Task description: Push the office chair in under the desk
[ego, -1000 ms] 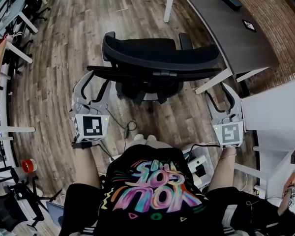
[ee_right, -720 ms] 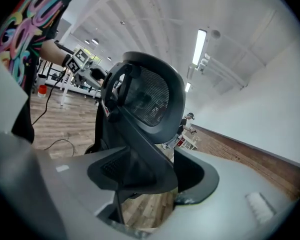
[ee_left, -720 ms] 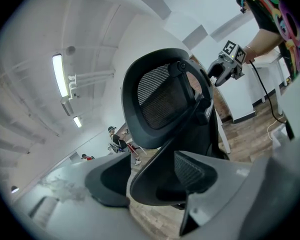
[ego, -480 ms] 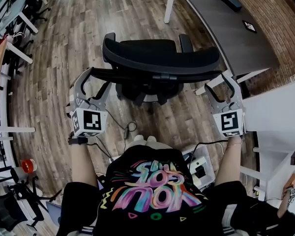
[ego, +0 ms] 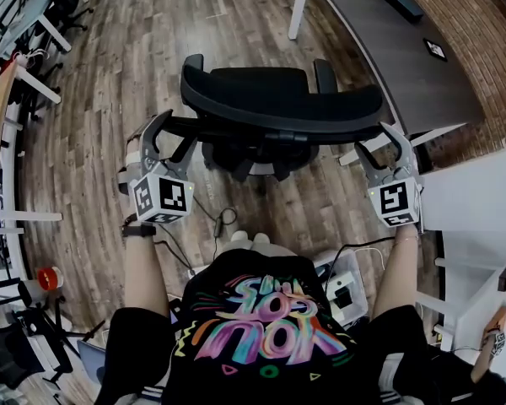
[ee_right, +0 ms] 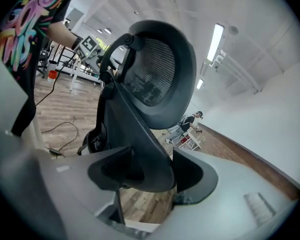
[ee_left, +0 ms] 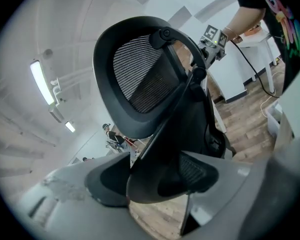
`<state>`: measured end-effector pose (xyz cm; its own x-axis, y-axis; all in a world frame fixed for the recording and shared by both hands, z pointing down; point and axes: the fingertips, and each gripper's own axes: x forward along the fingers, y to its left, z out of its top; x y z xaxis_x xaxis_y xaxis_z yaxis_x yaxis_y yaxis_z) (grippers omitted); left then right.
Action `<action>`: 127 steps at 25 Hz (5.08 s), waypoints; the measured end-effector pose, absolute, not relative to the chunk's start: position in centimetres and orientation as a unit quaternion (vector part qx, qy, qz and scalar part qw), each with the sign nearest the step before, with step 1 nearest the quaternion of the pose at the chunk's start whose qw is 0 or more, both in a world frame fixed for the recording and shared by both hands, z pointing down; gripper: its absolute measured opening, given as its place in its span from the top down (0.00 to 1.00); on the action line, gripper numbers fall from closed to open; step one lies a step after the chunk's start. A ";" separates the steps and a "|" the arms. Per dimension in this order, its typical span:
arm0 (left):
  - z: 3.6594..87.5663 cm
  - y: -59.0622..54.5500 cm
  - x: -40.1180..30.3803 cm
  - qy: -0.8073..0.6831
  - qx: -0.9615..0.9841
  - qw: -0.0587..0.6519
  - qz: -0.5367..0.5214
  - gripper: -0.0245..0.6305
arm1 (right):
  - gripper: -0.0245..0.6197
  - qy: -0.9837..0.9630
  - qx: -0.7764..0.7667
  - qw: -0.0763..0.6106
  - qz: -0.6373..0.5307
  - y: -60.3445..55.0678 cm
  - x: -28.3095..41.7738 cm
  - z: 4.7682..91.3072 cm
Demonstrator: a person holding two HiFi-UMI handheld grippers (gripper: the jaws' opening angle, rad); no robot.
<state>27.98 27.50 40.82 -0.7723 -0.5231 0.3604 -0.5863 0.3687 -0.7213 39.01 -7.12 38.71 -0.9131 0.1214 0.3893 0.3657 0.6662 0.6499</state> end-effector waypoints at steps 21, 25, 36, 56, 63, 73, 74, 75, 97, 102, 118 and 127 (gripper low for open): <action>40.8 27.2 25.5 -0.826 0.278 0.049 0.487 0.55 | 0.58 -0.897 -0.103 0.146 -0.403 -7.2 37.9 39.0; 40.8 27.6 23.7 -0.824 0.283 0.056 0.487 0.55 | 0.58 -0.899 -0.096 0.145 -0.401 -6.5 37.1 38.9; 40.7 26.5 16.6 -0.815 0.316 0.029 0.485 0.55 | 0.58 -0.903 -0.064 0.166 -0.390 -6.3 32.6 38.7; 41.7 21.2 4.8 -0.772 0.418 -0.055 0.476 0.55 | 0.57 -0.907 0.052 0.214 -0.358 -6.9 27.8 40.2; 40.1 18.1 0.1 -0.769 0.427 -0.062 0.472 0.55 | 0.57 -0.906 0.061 0.223 -0.355 -9.2 24.2 38.4; 40.3 16.3 -1.5 -0.776 0.407 -0.037 0.480 0.55 | 0.57 -0.906 0.049 0.216 -0.361 -11.6 22.3 38.8; 40.2 16.0 -1.5 -0.779 0.405 -0.034 0.477 0.55 | 0.57 -0.906 0.048 0.214 -0.362 -11.8 22.3 38.8; 40.2 15.8 -1.5 -0.782 0.403 -0.030 0.474 0.55 | 0.57 -0.906 0.047 0.212 -0.363 -12.0 22.3 38.8; 40.5 11.5 -7.9 -0.773 0.420 -0.055 0.473 0.55 | 0.57 -0.907 0.081 0.210 -0.356 -14.9 17.6 39.0; 40.0 9.5 -11.5 -0.763 0.451 -0.080 0.457 0.55 | 0.57 -0.902 0.117 0.229 -0.346 -14.9 15.7 38.8; 40.1 4.0 -22.2 -0.708 0.539 -0.135 0.435 0.55 | 0.57 -0.887 0.201 0.253 -0.329 -14.9 8.7 38.7; 39.8 1.5 -24.8 -0.696 0.559 -0.152 0.424 0.55 | 0.57 -0.882 0.217 0.270 -0.318 -16.3 6.8 38.9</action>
<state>-24.82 1.45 39.79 -0.3298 -0.9069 0.2623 -0.6488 0.0159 -0.7608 6.76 -16.25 38.85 -0.7597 -0.5551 0.3387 -0.2114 0.7034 0.6786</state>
